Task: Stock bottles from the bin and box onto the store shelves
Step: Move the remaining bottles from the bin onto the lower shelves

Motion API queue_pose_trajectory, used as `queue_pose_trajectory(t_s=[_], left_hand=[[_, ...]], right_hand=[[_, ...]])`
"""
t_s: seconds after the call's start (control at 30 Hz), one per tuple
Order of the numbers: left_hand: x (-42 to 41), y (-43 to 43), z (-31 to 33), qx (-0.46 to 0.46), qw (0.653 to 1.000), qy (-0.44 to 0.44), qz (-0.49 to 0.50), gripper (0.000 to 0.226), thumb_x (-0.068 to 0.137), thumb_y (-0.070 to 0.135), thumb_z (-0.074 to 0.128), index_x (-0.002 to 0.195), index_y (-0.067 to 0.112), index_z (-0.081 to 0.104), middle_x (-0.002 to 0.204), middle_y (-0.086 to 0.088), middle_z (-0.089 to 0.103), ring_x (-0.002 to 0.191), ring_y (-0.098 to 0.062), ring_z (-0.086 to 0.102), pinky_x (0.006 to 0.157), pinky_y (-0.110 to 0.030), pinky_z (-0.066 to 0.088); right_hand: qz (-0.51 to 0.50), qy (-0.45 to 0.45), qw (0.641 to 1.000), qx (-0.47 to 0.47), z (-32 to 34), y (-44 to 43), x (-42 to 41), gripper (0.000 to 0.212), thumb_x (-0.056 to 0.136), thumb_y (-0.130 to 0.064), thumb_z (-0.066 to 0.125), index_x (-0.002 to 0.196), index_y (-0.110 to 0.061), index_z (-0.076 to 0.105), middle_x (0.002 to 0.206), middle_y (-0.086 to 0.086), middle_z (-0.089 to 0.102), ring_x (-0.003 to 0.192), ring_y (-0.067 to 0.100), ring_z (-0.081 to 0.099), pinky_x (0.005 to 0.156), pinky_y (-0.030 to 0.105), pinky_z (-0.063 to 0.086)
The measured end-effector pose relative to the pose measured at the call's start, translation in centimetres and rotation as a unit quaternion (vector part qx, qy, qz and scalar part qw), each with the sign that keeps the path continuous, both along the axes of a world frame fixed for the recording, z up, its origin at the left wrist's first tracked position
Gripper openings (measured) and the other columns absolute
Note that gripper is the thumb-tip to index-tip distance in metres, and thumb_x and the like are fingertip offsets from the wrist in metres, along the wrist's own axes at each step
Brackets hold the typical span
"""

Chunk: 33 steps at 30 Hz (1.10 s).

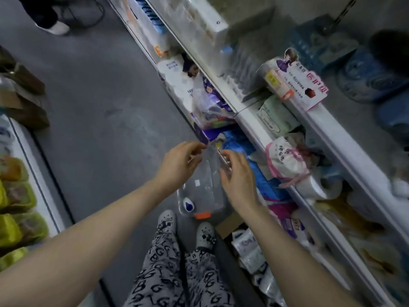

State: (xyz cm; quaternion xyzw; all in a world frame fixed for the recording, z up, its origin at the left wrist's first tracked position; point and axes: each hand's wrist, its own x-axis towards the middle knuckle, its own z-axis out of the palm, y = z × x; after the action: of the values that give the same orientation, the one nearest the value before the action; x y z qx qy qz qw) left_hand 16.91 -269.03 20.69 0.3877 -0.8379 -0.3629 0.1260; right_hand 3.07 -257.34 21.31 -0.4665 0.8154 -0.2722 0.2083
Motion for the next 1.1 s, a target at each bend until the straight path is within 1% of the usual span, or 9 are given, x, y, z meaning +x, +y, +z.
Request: queue_pose_trajectory(t_s=[0.13, 0.23, 0.33, 0.47, 0.67, 0.77, 0.93, 1.0, 1.1], left_hand=[[0.8, -1.0, -6.5, 0.067, 0.997, -0.031, -0.010, 0.031, 0.090, 0.006, 0.064, 0.120, 0.013, 0.065, 0.110, -0.006, 0.068, 0.102, -0.021, 0.064, 0.089, -0.039, 0.053], [1.6, -1.4, -12.0, 0.106, 0.992, -0.065, -0.023, 0.038, 0.090, 0.005, 0.064, 0.127, 0.014, 0.062, 0.119, -0.006, 0.065, 0.108, -0.021, 0.062, 0.092, -0.036, 0.052], [2.7, -1.5, -17.7, 0.132, 0.986, -0.096, -0.031, 0.043, 0.090, 0.004, 0.064, 0.131, 0.017, 0.059, 0.125, -0.005, 0.064, 0.112, -0.021, 0.062, 0.096, -0.039, 0.051], [4.0, -1.1, -25.2, 0.159, 0.977, -0.141, -0.035, 0.045, 0.093, 0.008, 0.062, 0.135, 0.021, 0.056, 0.130, -0.002, 0.062, 0.117, -0.021, 0.060, 0.098, -0.038, 0.050], [5.1, 0.5, -36.1, 0.188, 0.960, -0.197, -0.071, 0.052, 0.090, 0.007, 0.065, 0.138, 0.022, 0.053, 0.135, -0.003, 0.059, 0.119, -0.025, 0.059, 0.100, -0.041, 0.048], [5.2, 1.2, -39.8, 0.193, 0.951, -0.223, -0.092, 0.051, 0.089, 0.007, 0.065, 0.137, 0.020, 0.053, 0.137, -0.003, 0.056, 0.117, -0.026, 0.058, 0.100, -0.039, 0.047], [5.3, 2.4, -45.9, 0.207, 0.938, -0.245, -0.131, 0.058, 0.087, -0.001, 0.063, 0.140, 0.018, 0.050, 0.140, -0.004, 0.052, 0.121, -0.026, 0.055, 0.099, -0.032, 0.044], [5.3, 2.5, -47.8, 0.216, 0.928, -0.263, -0.153, 0.064, 0.084, -0.008, 0.058, 0.141, 0.019, 0.048, 0.142, -0.006, 0.049, 0.123, -0.027, 0.054, 0.097, -0.032, 0.044], [5.0, 2.4, -49.9, 0.237, 0.912, -0.288, -0.173, 0.074, 0.080, -0.017, 0.050, 0.144, 0.020, 0.045, 0.145, -0.006, 0.047, 0.123, -0.027, 0.053, 0.092, -0.028, 0.043]], right_hand=[[-0.017, -0.038, 0.998, 0.055, -6.2, -0.6, 1.2, 0.038, 0.090, -0.007, 0.064, 0.126, -0.016, 0.055, 0.123, 0.006, 0.055, 0.109, 0.023, 0.057, 0.085, 0.040, 0.050], [-0.034, -0.074, 0.992, 0.093, -11.3, -0.9, 2.0, 0.044, 0.088, -0.002, 0.065, 0.129, -0.015, 0.055, 0.125, 0.008, 0.055, 0.113, 0.025, 0.056, 0.091, 0.045, 0.050], [-0.045, -0.095, 0.984, 0.146, -16.5, -0.9, 2.7, 0.046, 0.089, -0.004, 0.066, 0.130, -0.017, 0.053, 0.128, 0.006, 0.054, 0.115, 0.022, 0.055, 0.094, 0.042, 0.049], [-0.060, -0.118, 0.974, 0.182, -23.9, -0.4, 3.5, 0.043, 0.090, -0.007, 0.066, 0.129, -0.019, 0.054, 0.126, 0.003, 0.053, 0.114, 0.020, 0.055, 0.094, 0.041, 0.049], [-0.033, -0.140, 0.962, 0.232, -34.4, 0.5, 4.8, 0.044, 0.090, -0.009, 0.065, 0.131, -0.017, 0.052, 0.129, 0.004, 0.054, 0.117, 0.020, 0.053, 0.095, 0.037, 0.049], [-0.016, -0.154, 0.954, 0.257, -38.0, 0.7, 5.5, 0.042, 0.091, -0.011, 0.065, 0.131, -0.016, 0.051, 0.130, 0.006, 0.053, 0.117, 0.022, 0.054, 0.094, 0.035, 0.049], [0.010, -0.175, 0.937, 0.302, -44.9, 1.5, 7.6, 0.058, 0.091, -0.020, 0.069, 0.142, -0.023, 0.042, 0.135, 0.004, 0.051, 0.120, 0.022, 0.054, 0.092, 0.029, 0.043], [0.021, -0.193, 0.928, 0.318, -47.1, 1.9, 8.3, 0.066, 0.088, -0.017, 0.071, 0.145, -0.023, 0.038, 0.137, 0.002, 0.049, 0.118, 0.023, 0.056, 0.090, 0.027, 0.040], [0.028, -0.199, 0.917, 0.345, -50.2, 2.4, 9.2, 0.074, 0.085, -0.015, 0.075, 0.147, -0.022, 0.036, 0.137, 0.003, 0.049, 0.120, 0.025, 0.054, 0.092, 0.031, 0.043]])
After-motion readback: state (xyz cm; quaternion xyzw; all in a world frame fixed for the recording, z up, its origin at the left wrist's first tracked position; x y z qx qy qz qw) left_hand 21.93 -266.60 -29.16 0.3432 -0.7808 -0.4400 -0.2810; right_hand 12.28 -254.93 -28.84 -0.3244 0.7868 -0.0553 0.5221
